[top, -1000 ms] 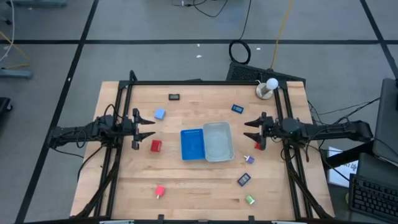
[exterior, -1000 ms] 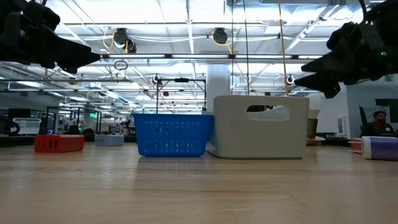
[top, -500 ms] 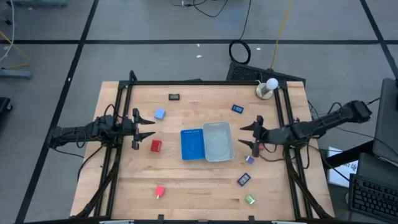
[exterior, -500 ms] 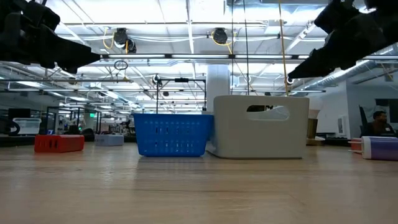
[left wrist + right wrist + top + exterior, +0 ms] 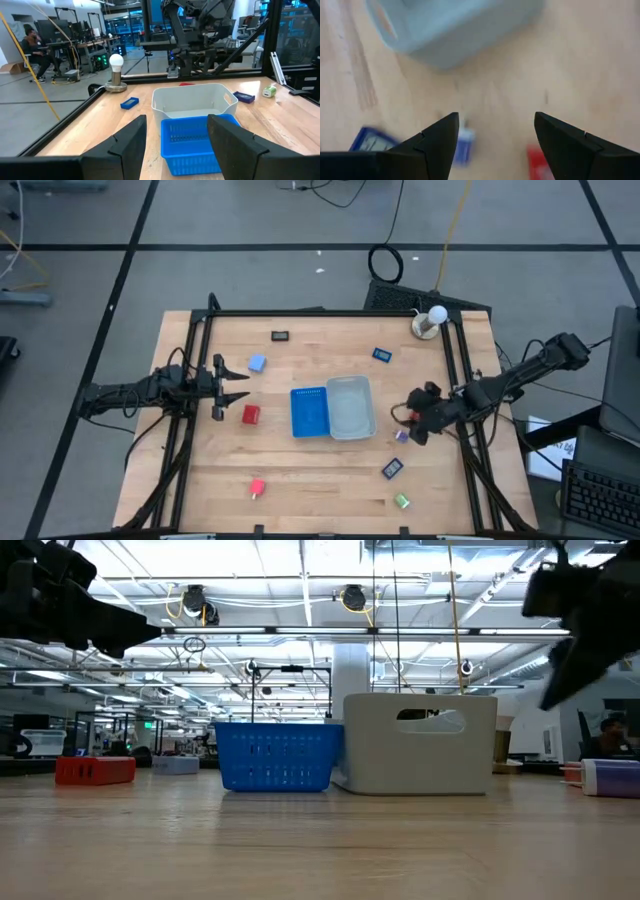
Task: Pick & Place Office items
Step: Put the right red charger adapter into the gray bin
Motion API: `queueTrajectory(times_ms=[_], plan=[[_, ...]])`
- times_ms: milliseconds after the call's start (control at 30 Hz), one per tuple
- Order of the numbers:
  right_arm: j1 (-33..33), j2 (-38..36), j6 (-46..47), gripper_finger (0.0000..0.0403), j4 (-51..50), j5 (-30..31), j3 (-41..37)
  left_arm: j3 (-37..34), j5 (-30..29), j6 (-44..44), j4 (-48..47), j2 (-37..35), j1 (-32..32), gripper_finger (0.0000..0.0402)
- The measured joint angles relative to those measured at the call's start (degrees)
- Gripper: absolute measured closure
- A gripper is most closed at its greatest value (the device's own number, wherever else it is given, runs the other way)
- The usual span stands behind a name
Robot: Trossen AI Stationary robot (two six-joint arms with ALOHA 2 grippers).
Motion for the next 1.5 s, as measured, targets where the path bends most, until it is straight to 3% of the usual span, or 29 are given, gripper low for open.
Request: queueTrajectory(times_ms=[167,267,633,933,1233,1500], plan=[[0.0,-0.24,18.0,0.0149,-11.83,-6.25,0.02,0.0,0.0,-0.04,0.0,0.01,-0.02,0.019],[-0.01,0.01,23.06,0.0149,-15.2,-7.28,-0.26,0.0,0.0,-0.06,-0.02,0.0,0.0,0.019],[-0.02,-0.08,20.23,0.0149,3.6,-13.38,-6.97,0.0,0.0,-0.04,0.01,0.02,-0.01,0.019],[-0.02,-0.1,24.7,0.0149,-1.72,-14.6,-8.88,0.0,0.0,-0.09,0.0,0.01,-0.02,0.019],[-0.04,-0.1,32.81,0.0149,-10.68,-8.92,-8.89,0.0,0.0,-0.06,0.0,0.0,0.0,0.019],[-0.07,-0.13,32.54,0.0149,-8.89,-3.66,-8.9,0.0,0.0,-0.06,0.0,0.0,-0.02,0.019]])
